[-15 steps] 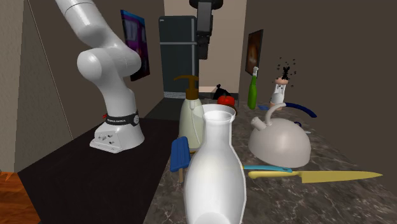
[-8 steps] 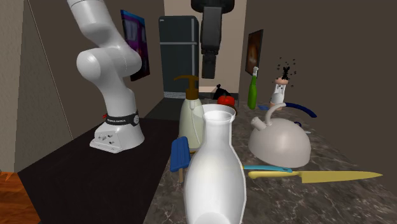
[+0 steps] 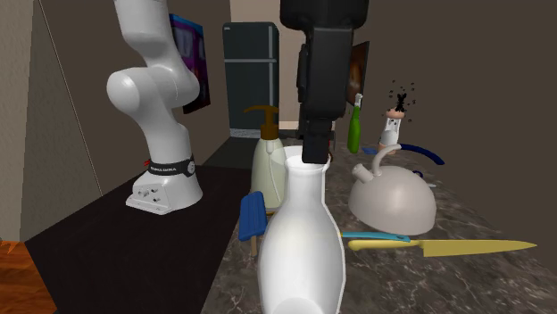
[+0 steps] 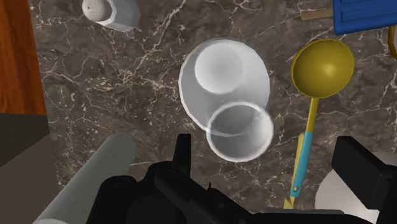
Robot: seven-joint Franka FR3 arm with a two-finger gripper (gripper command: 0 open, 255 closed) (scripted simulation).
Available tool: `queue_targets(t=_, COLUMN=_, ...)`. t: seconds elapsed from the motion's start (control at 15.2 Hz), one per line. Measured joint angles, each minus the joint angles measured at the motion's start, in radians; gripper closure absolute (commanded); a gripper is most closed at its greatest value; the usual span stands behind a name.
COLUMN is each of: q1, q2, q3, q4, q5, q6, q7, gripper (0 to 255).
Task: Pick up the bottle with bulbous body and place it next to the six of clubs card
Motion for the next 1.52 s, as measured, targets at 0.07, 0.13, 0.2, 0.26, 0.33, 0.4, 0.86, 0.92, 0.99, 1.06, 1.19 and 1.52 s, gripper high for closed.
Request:
queue_targets(t=0.07, q1=-0.004, q2=0.019, q3=-0.006, q4=0.008, q5=0.01, q6=0.01, q7=-0.014, gripper=0)
queue_targets(t=0.13, q1=-0.006, q2=0.037, q3=-0.009, q4=0.015, q5=0.019, q6=0.017, q7=-0.024, gripper=0)
queue_targets(t=0.2, q1=-0.007, q2=0.042, q3=-0.01, q4=0.008, q5=0.022, q6=0.028, q7=-0.027, gripper=0)
queue_targets(t=0.26, q1=-0.009, q2=0.047, q3=-0.012, q4=-0.001, q5=0.024, q6=0.042, q7=-0.031, gripper=0)
queue_targets(t=0.33, q1=-0.01, q2=0.052, q3=-0.013, q4=-0.009, q5=0.027, q6=0.055, q7=-0.035, gripper=0)
queue_targets(t=0.4, q1=-0.012, q2=0.056, q3=-0.015, q4=-0.017, q5=0.029, q6=0.067, q7=-0.039, gripper=0)
queue_targets(t=0.86, q1=-0.012, q2=0.067, q3=-0.014, q4=-0.043, q5=0.035, q6=0.103, q7=-0.039, gripper=0)
queue_targets(t=0.92, q1=-0.012, q2=0.067, q3=-0.014, q4=-0.043, q5=0.035, q6=0.103, q7=-0.039, gripper=0)
queue_targets(t=0.99, q1=-0.012, q2=0.067, q3=-0.014, q4=-0.043, q5=0.035, q6=0.103, q7=-0.039, gripper=255)
queue_targets(t=1.06, q1=-0.012, q2=0.067, q3=-0.014, q4=-0.043, q5=0.035, q6=0.103, q7=-0.039, gripper=255)
queue_targets(t=1.19, q1=-0.012, q2=0.068, q3=-0.014, q4=-0.043, q5=0.035, q6=0.103, q7=-0.039, gripper=255)
queue_targets(t=1.52, q1=-0.012, q2=0.067, q3=-0.014, q4=-0.043, q5=0.035, q6=0.103, q7=-0.039, gripper=255)
